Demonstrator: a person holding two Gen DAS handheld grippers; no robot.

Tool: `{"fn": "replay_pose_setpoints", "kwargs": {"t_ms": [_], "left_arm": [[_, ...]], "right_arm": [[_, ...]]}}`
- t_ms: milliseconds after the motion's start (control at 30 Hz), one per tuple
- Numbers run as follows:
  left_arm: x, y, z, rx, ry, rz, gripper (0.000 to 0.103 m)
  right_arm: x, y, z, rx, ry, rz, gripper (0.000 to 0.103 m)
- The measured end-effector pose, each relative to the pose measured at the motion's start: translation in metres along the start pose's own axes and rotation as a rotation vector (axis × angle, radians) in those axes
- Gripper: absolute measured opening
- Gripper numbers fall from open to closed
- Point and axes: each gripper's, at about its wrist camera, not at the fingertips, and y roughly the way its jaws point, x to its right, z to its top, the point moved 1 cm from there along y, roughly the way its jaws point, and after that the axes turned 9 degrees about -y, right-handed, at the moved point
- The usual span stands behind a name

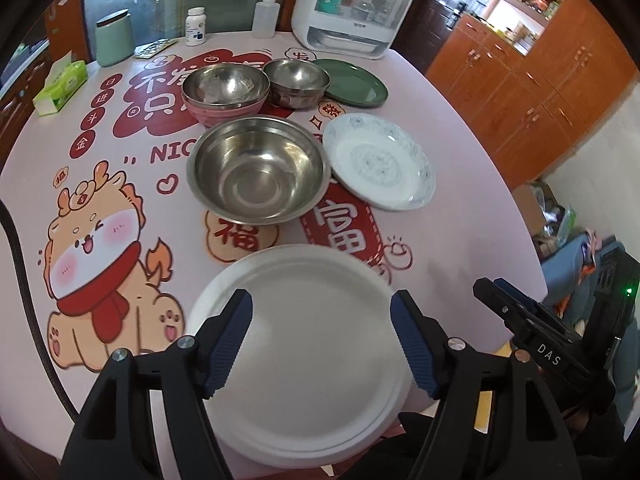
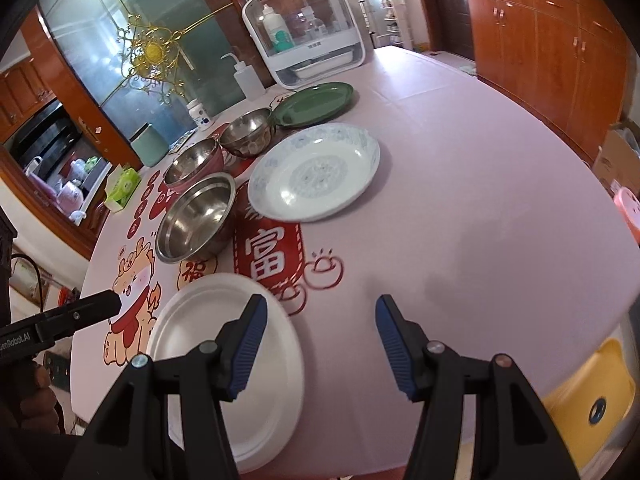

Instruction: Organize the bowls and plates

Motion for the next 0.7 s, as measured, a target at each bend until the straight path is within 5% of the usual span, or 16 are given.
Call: {"fn": "replay_pose_setpoints", "kwargs": {"t_ms": [700], "left_arm": [[0.074, 0.044, 0.010, 0.077, -0.242, 0.117, 0.071]], "right_arm": [[0.094, 0.032, 0.078, -0.071, -0.186, 0.111, 0.057]]}}
